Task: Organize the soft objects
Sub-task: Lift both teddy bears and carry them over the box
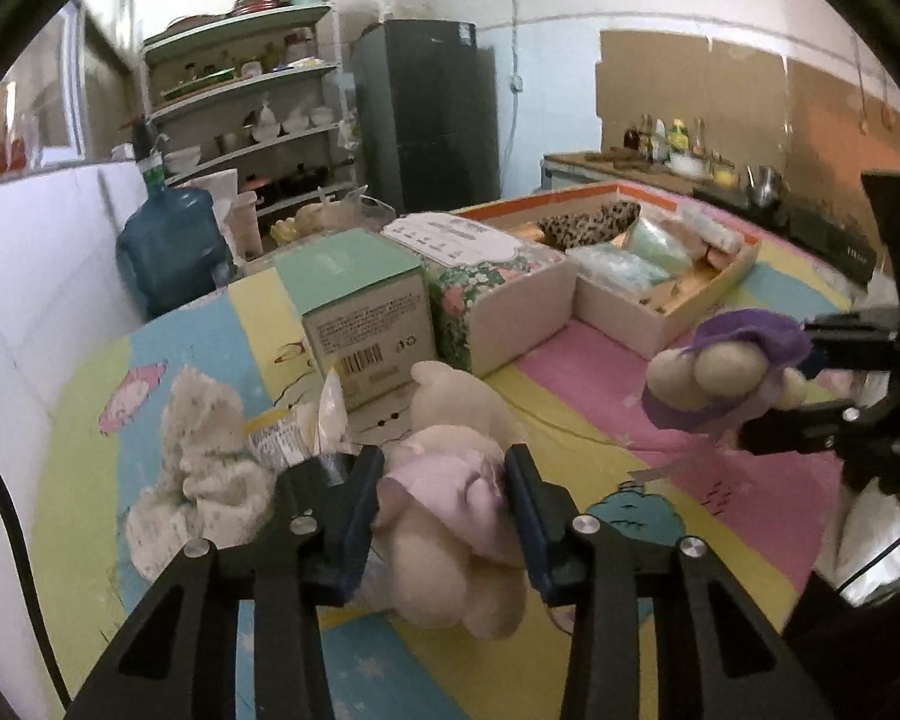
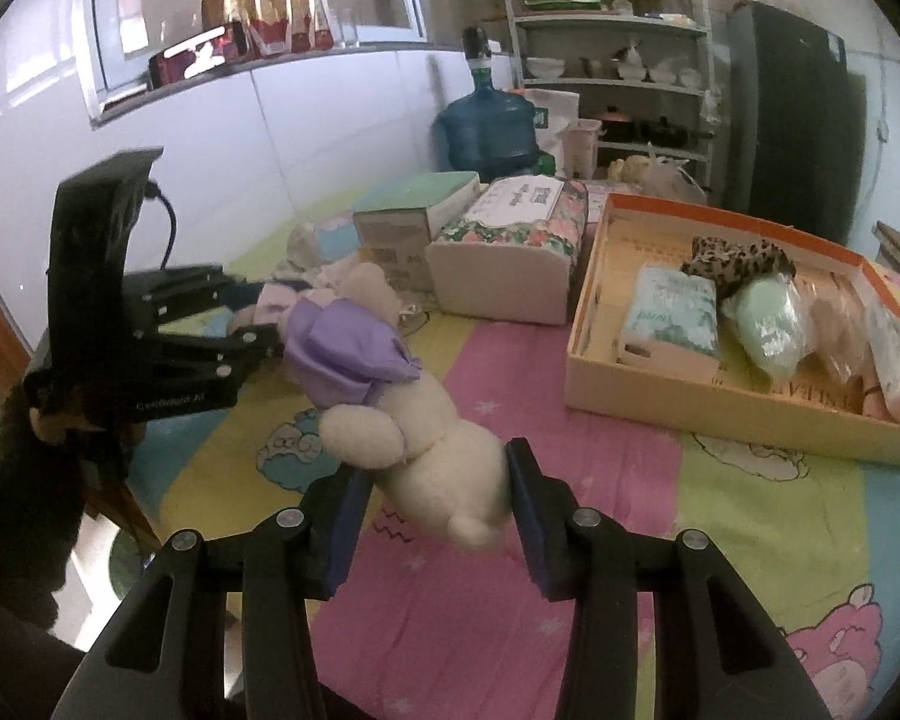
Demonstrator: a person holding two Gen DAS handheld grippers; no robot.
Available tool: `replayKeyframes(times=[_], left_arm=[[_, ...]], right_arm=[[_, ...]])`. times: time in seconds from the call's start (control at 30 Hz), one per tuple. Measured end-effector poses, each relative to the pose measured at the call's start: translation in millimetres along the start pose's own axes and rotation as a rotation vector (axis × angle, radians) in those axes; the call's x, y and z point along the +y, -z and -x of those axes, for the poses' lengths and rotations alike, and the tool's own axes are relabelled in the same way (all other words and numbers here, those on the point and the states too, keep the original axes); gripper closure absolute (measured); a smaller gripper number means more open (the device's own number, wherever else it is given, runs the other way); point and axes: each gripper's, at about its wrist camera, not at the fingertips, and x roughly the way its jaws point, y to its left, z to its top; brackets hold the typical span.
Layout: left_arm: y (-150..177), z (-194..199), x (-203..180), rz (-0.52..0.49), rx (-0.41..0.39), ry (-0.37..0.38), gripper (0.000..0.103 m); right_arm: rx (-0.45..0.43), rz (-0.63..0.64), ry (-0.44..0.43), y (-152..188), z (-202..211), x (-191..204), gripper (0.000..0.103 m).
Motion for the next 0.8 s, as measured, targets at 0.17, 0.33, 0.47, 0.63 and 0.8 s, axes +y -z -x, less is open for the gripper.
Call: replayKeyframes(times=[0.17, 0.33, 0.47, 0.63, 0.8], left_arm=[[-0.9, 21.3, -5.9, 0.073, -0.078, -0.002, 0.061], [-3.4, 43.9, -9.8, 0.165, -0.164, -0.023, 0.061], [-9.4, 59.1, -15.3, 0.215, -0.229, -0.075, 0.061], [-18.8, 67.2, -21.4, 0.261, -0.265, -0.109, 0.061], [-29.2, 62.4, -25.4, 0.298, -0.255, -0.135, 0.061]], right_arm=[[-0.013, -0.029, -0.009, 0.1, 2.4, -5.2, 0.057], [-0.043, -0.058, -0.01, -2.8, 8.0, -10.1, 0.057], [-0.08, -0.073, 0.002, -3.9, 17.9, -11.9, 0.057], [-0.125, -0.095, 0.039, -8.3, 32.7, -18.4, 0.057], [-0.176, -0.135, 0.065, -10.1, 51.1, -31.2, 0.057]])
